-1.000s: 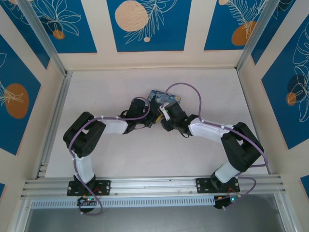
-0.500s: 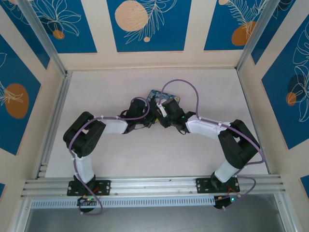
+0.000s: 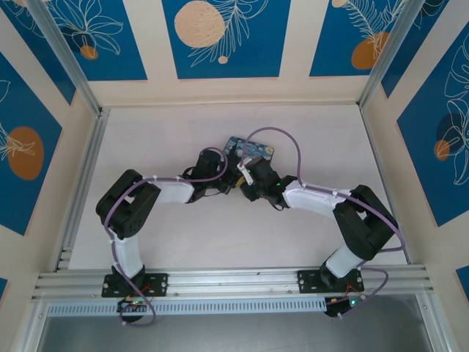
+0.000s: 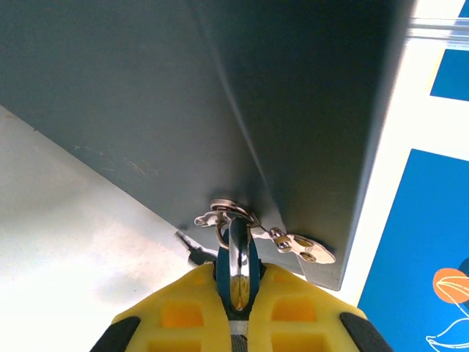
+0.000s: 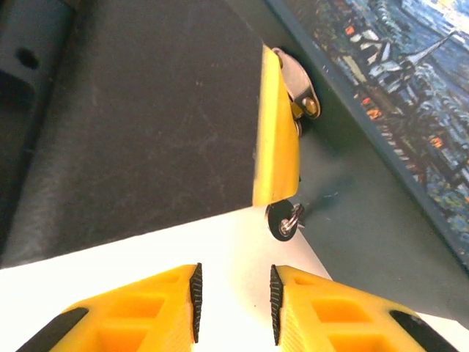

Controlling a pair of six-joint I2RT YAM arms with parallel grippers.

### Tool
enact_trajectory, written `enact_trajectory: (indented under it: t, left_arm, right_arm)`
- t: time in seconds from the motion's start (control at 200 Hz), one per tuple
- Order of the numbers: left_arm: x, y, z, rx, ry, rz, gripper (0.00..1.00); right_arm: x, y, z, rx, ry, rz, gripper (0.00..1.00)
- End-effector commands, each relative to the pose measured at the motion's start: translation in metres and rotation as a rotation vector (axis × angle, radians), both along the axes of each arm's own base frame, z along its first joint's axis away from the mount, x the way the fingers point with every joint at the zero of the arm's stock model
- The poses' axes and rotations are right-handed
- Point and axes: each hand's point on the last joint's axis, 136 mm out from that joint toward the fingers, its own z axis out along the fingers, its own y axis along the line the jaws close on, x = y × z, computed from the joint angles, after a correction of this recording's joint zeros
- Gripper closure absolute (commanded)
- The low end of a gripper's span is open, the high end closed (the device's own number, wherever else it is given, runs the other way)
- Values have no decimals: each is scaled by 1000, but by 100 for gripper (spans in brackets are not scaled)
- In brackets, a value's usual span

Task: Unlock a padlock with a key

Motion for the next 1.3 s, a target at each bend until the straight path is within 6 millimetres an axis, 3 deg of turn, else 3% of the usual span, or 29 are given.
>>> enact_trajectory:
  t: [0.0,0.35,0.57,0.79,0.89,0.945,1.06,1.205,1.295]
  left_arm:
    - [3,-13,43,-71,-95,-39,100]
    - [3,-13,44,-72,-97,-40,100]
    - [4,-13,46,-76,-98,-40,100]
    - [5,-15,46,-78,-100,-41,100]
    - [5,-15,45,-78,-97,-41,100]
    - [5,-15,43,-76,-94,-40,100]
    - [5,-14,40,-65,-90,-40,100]
    - [2,-12,30,-39,-79,-50,100]
    - [0,-10,24,-19,-76,-56,89]
  right_arm:
    - [6,2,11,8,-48,-8,68]
    - [30,7,14,6,-63,-20,74]
    - [33,9,12,10,-50,-18,78]
    - [32,10,11,21,-43,-16,95]
    - [31,10,12,24,-41,-15,97]
    - [30,9,14,29,-40,-17,93]
    - [22,9,20,61,-18,-18,71]
    - [3,-1,28,141,35,-63,61]
    - [-9,-8,32,219,70,-114,56]
